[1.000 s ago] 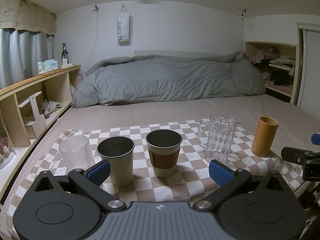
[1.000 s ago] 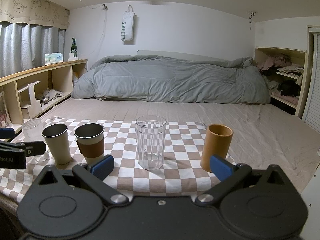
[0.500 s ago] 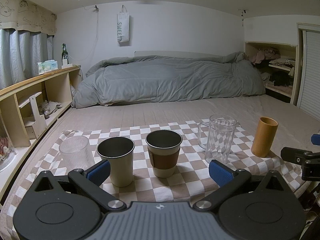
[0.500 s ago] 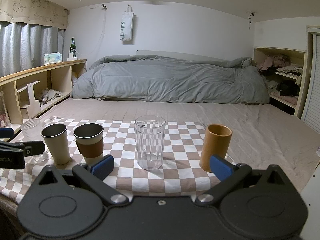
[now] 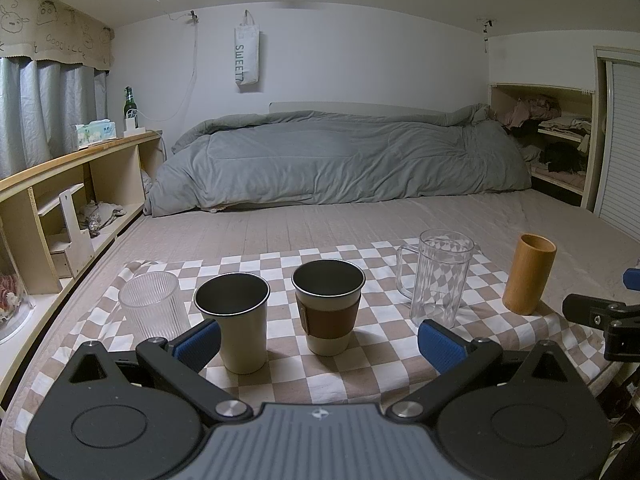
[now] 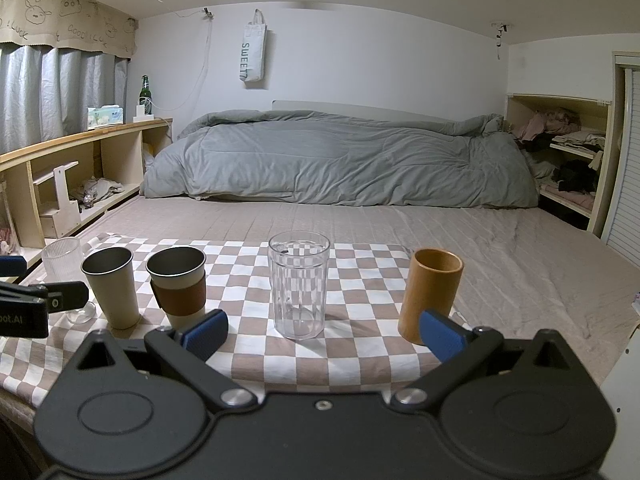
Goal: Flip cup upright
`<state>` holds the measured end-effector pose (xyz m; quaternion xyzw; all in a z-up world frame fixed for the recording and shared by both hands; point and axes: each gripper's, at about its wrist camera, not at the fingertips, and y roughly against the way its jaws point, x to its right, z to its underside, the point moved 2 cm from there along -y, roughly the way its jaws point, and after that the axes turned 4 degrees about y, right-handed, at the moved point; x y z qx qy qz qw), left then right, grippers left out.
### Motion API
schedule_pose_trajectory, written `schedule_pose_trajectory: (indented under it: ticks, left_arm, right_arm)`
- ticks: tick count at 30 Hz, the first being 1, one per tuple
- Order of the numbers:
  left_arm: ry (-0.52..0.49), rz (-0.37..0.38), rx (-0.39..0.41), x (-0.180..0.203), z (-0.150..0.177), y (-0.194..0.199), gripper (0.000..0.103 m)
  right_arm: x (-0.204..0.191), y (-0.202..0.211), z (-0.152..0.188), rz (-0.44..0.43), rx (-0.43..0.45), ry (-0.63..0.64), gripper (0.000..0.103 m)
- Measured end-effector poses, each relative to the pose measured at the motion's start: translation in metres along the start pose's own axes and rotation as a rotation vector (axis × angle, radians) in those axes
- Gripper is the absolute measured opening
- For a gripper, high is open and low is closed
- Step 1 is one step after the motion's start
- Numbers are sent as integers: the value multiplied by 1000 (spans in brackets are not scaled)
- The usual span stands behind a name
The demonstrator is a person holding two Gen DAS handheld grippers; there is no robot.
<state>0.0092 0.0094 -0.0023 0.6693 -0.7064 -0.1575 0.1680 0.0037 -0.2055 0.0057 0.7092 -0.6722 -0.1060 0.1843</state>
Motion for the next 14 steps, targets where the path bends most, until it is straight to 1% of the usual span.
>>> schedule_pose_trajectory:
  ticks: [14]
  left_arm:
    - [6, -4, 0, 0, -1, 1, 103]
  right_arm:
    - [0, 0, 0, 0, 0, 0, 103]
